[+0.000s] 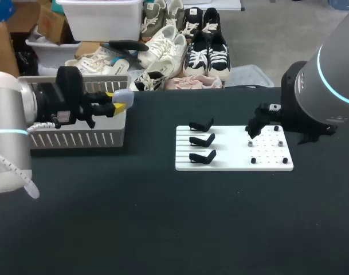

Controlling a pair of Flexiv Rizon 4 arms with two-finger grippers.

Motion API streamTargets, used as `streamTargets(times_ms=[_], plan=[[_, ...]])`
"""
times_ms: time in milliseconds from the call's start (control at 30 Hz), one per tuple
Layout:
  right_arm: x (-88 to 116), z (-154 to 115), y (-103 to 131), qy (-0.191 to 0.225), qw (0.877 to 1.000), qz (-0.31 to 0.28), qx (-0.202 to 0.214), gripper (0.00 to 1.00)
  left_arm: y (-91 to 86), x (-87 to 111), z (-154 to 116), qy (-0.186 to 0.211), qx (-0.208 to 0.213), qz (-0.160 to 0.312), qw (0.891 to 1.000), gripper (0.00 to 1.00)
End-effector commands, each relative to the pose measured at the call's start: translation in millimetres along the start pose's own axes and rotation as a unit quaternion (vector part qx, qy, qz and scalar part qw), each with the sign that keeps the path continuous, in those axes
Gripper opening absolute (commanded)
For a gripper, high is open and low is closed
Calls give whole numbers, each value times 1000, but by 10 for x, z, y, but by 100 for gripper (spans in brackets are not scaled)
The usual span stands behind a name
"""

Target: Pick up each earbud case from the left stands, insert the matching earbuds, close the lid, and place the case in the box.

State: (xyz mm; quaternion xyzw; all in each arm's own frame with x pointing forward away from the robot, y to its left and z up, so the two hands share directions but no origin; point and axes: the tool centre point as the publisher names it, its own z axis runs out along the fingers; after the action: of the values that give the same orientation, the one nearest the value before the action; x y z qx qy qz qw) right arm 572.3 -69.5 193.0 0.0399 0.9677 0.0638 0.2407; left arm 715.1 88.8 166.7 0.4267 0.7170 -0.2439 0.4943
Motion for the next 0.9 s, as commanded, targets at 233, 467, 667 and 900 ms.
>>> streamTargets(times_ms=[233, 467, 667, 900], plan=[[25, 0, -13, -5, 1000, 1, -1, 100, 562, 176, 218, 38, -132, -33, 990, 0], [25, 0, -13, -5, 1000, 1, -1, 100, 943, 382, 187, 74, -160, -63, 982, 0], [25, 0, -13, -5, 1000, 1, -1, 100, 1208, 573, 152, 111, -162, -87, 977, 0], [25, 0, -13, -5, 1000, 1, -1, 100, 1300, 650, 210, 139, -132, -103, 976, 0]])
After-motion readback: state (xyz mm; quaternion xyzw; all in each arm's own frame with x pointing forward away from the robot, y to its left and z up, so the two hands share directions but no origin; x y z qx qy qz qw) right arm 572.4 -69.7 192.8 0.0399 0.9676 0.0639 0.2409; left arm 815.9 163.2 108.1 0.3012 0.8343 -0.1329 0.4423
